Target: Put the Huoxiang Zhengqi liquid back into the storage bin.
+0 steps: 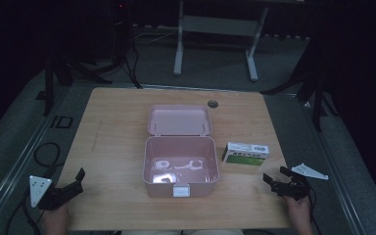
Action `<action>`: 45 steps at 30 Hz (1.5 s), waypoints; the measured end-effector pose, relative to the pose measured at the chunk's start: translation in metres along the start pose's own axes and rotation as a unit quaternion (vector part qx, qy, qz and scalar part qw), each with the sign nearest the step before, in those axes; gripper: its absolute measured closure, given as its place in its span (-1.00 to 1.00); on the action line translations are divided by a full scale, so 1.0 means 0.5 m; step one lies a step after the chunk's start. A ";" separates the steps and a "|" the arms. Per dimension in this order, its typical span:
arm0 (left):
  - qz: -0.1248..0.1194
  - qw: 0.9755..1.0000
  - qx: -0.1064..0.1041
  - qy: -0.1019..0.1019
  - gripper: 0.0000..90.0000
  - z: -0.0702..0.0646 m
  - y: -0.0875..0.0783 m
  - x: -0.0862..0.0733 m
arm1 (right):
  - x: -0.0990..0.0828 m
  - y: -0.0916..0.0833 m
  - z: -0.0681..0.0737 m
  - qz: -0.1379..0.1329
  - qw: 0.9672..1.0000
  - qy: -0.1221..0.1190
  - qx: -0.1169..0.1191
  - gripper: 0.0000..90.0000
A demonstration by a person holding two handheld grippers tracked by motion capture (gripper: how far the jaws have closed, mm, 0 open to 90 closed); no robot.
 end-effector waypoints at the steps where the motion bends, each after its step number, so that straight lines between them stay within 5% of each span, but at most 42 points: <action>1: -0.001 1.000 0.000 0.000 -0.98 0.000 0.000 0.000 | 0.001 0.001 0.000 0.004 1.000 -0.002 0.010 -0.79; 4: -0.001 1.000 -0.007 -0.002 -0.98 0.001 -0.001 0.000 | 0.004 0.000 -0.005 0.005 0.998 -0.018 0.062 -0.79; 7: 0.000 1.000 -0.013 -0.002 -0.98 0.000 0.000 0.000 | 0.005 0.000 -0.015 0.019 0.991 -0.038 0.123 -0.79; 12: -0.001 1.000 -0.013 -0.003 -0.98 0.001 -0.001 0.000 | 0.005 0.000 -0.018 0.029 0.982 -0.067 0.175 -0.78; 18: 0.000 1.000 -0.015 -0.003 -0.98 0.001 -0.001 0.000 | 0.012 0.009 0.004 0.083 0.965 -0.130 0.212 -0.77; 23: 0.000 1.000 -0.016 -0.003 -0.98 0.001 -0.001 0.000 | 0.024 0.016 0.021 0.144 0.947 -0.186 0.220 -0.73; 25: 0.000 1.000 -0.015 -0.003 -0.98 0.001 -0.001 0.000 | 0.033 0.015 0.026 0.161 0.942 -0.212 0.205 -0.73; 27: 0.000 1.000 -0.015 -0.003 -0.98 0.001 -0.001 0.000 | 0.042 0.014 0.029 0.177 0.935 -0.218 0.218 -0.73; 32: 0.001 1.000 -0.016 -0.001 -0.98 0.000 0.000 0.000 | 0.067 0.015 0.046 0.240 0.904 -0.267 0.233 -0.73; 33: 0.001 1.000 -0.016 -0.001 -0.98 0.000 0.000 0.000 | 0.067 0.015 0.046 0.240 0.904 -0.267 0.233 -0.73; 34: 0.002 1.000 -0.016 0.001 -0.98 0.000 0.000 0.000 | 0.072 0.015 0.050 0.250 0.900 -0.274 0.231 -0.73; 35: 0.002 1.000 -0.015 0.002 -0.98 -0.001 0.000 0.000 | 0.079 0.016 0.056 0.266 0.890 -0.285 0.236 -0.73; 38: 0.002 1.000 -0.015 0.002 -0.98 -0.001 0.000 0.000 | 0.092 0.019 0.065 0.295 0.873 -0.309 0.236 -0.73; 39: 0.002 1.000 -0.015 0.002 -0.98 -0.001 0.000 0.000 | 0.092 0.019 0.065 0.295 0.873 -0.309 0.236 -0.73; 40: 0.003 1.000 -0.015 0.002 -0.98 -0.001 0.000 0.000 | 0.096 0.019 0.066 0.303 0.868 -0.315 0.235 -0.73; 41: 0.003 1.000 -0.015 0.002 -0.98 -0.001 0.000 0.000 | 0.103 0.021 0.069 0.322 0.858 -0.322 0.239 -0.73; 44: 0.002 1.000 -0.020 0.001 -0.98 -0.001 0.000 0.000 | 0.117 0.023 0.076 0.340 0.846 -0.339 0.231 -0.73; 45: 0.002 1.000 -0.020 0.001 -0.98 -0.001 0.000 0.000 | 0.117 0.023 0.076 0.340 0.846 -0.339 0.231 -0.73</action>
Point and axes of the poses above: each handheld gripper's, and its own axes: y roughly forward along the jaws, x roughly out of its top, z roughly to its left, the point moved 1 cm from there along y, roughly forward along the jaws, and after that the axes turned 15 degrees about -y, right-handed, at the moved point
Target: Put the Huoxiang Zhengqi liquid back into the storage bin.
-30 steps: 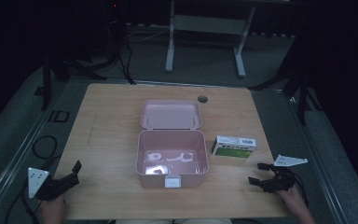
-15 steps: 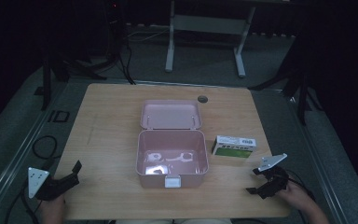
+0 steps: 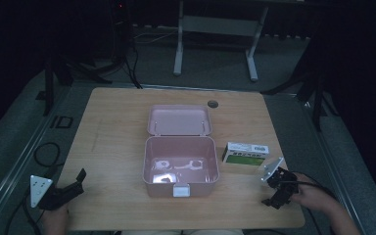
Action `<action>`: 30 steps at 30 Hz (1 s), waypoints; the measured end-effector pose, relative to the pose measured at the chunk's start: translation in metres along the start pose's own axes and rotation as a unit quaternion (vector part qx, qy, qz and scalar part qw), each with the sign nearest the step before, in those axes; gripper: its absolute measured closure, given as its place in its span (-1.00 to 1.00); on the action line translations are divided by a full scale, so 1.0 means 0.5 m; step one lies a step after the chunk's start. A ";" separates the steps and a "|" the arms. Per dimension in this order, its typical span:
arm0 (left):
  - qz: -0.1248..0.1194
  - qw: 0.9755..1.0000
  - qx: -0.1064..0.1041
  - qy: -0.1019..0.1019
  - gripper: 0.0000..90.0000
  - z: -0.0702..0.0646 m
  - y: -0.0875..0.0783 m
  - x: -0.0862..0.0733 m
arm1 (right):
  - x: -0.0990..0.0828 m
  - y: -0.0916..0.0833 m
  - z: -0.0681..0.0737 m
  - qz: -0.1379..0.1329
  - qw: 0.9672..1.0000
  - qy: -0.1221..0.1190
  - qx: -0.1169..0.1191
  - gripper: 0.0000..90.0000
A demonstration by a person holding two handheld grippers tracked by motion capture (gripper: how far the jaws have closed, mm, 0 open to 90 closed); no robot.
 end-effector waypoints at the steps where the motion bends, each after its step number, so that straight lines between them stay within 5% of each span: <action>1: 0.000 1.000 -0.001 0.001 -0.98 0.000 0.000 0.000 | 0.005 -0.002 -0.001 0.006 1.000 -0.003 0.003 -0.73; 7: 0.000 1.000 -0.001 0.001 -0.98 0.000 0.000 0.000 | 0.032 -0.005 0.001 0.074 0.997 -0.032 0.015 -0.73; 11: 0.001 1.000 -0.001 0.000 -0.98 0.000 0.000 0.000 | 0.041 -0.008 -0.002 0.092 0.995 -0.046 0.008 -0.75; 20: 0.001 1.000 -0.001 0.000 -0.98 0.000 0.000 0.000 | 0.061 -0.010 -0.001 0.081 0.995 -0.055 0.014 -0.72; 30: 0.001 1.000 -0.001 0.000 -0.98 0.000 0.000 0.000 | 0.083 -0.014 0.003 0.072 0.995 -0.058 0.048 -0.73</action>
Point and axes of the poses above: each handheld gripper's, and its own axes: y roughly forward along the jaws, x roughly out of its top, z roughly to its left, the point moved 1 cm from there along y, roughly forward along the jaws, and after that the axes turned 15 degrees about -y, right-handed, at the moved point
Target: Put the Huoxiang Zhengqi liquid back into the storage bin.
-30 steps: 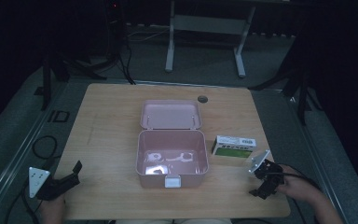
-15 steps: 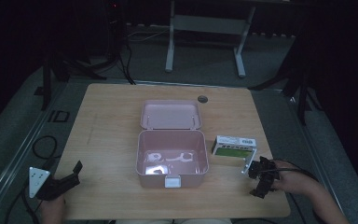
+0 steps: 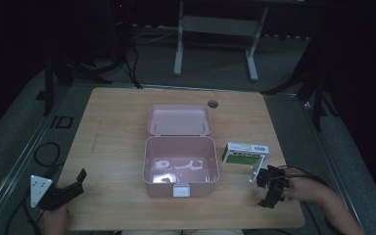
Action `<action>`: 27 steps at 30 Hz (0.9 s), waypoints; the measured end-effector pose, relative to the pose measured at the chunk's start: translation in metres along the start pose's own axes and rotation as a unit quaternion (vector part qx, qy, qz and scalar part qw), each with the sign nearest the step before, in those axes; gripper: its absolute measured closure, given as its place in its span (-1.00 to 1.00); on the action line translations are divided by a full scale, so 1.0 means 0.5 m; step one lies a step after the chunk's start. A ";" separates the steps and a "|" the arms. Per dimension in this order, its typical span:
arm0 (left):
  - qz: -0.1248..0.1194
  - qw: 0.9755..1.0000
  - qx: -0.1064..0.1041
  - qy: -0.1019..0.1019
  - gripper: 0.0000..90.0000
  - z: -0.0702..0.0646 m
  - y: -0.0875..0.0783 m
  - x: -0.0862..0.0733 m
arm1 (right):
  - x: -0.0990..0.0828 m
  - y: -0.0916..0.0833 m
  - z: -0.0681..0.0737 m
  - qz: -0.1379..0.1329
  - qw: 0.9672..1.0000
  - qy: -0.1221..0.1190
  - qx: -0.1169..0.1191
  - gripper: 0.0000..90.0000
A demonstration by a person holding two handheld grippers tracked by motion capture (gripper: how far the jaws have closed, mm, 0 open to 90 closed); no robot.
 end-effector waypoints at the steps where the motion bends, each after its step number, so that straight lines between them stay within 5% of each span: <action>1: 0.000 1.000 0.000 0.000 -0.98 0.000 0.000 0.000 | 0.003 0.000 0.000 0.000 1.000 -0.007 0.002 -0.72; 22: 0.001 1.000 -0.001 -0.001 -0.98 0.001 0.000 0.000 | 0.079 -0.014 0.005 0.024 0.996 -0.083 0.007 -0.73; 27: 0.004 1.000 -0.005 -0.002 -0.98 0.001 0.000 0.000 | 0.095 -0.020 0.002 0.026 0.996 -0.086 0.004 -0.71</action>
Point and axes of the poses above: each handheld gripper's, and its own axes: y roughly forward along the jaws, x roughly out of its top, z roughly to its left, the point moved 1 cm from there along y, roughly forward along the jaws, and after that the axes turned 15 degrees about -y, right-handed, at the moved point
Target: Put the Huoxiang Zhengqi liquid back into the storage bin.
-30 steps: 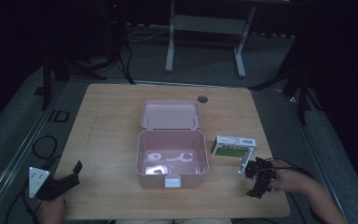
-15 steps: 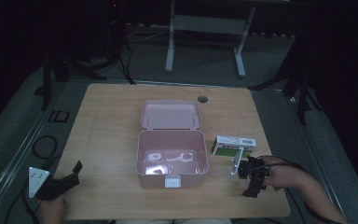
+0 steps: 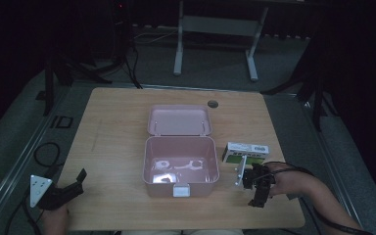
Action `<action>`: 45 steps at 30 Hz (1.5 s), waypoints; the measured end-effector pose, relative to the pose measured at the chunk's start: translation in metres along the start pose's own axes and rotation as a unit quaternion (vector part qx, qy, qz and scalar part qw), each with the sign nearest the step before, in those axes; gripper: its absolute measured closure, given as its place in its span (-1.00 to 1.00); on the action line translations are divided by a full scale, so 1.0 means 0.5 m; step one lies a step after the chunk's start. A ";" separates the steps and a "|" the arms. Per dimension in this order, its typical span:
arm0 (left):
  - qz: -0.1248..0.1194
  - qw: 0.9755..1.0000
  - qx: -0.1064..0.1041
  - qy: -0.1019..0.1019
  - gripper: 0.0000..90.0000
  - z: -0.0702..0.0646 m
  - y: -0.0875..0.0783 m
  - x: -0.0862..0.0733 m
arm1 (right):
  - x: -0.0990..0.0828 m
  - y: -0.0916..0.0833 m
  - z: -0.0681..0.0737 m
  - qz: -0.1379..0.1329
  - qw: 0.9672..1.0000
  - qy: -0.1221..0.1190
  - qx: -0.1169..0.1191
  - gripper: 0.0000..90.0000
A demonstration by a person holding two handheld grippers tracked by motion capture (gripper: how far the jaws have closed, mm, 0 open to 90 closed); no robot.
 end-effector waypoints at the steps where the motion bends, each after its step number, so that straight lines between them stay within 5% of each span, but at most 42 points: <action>1: 0.000 1.000 0.000 0.000 -0.98 0.000 0.000 0.000 | 0.003 -0.002 0.000 0.000 1.000 -0.002 0.000 -0.70; 9: 0.000 1.000 0.000 0.000 -0.98 0.000 0.000 0.000 | 0.024 -0.005 -0.007 0.007 1.000 -0.006 0.007 -0.71; 19: -0.001 1.000 0.000 0.000 -0.98 0.000 0.000 0.000 | 0.033 -0.034 -0.017 0.001 0.999 -0.030 -0.017 -0.68; 32: -0.001 1.000 0.000 0.000 -0.98 0.000 0.000 0.000 | 0.008 -0.082 -0.067 -0.004 0.999 -0.003 -0.036 -0.66; 45: -0.001 1.000 -0.002 -0.002 -0.98 0.001 -0.001 0.000 | -0.018 -0.120 -0.117 0.002 0.999 0.000 -0.049 -0.51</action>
Point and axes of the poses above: each handheld gripper's, and its own axes: y roughly forward along the jaws, x roughly out of its top, z roughly to its left, the point moved 1 cm from there along y, roughly forward along the jaws, and after that the axes turned 15 degrees about -y, right-handed, at the moved point
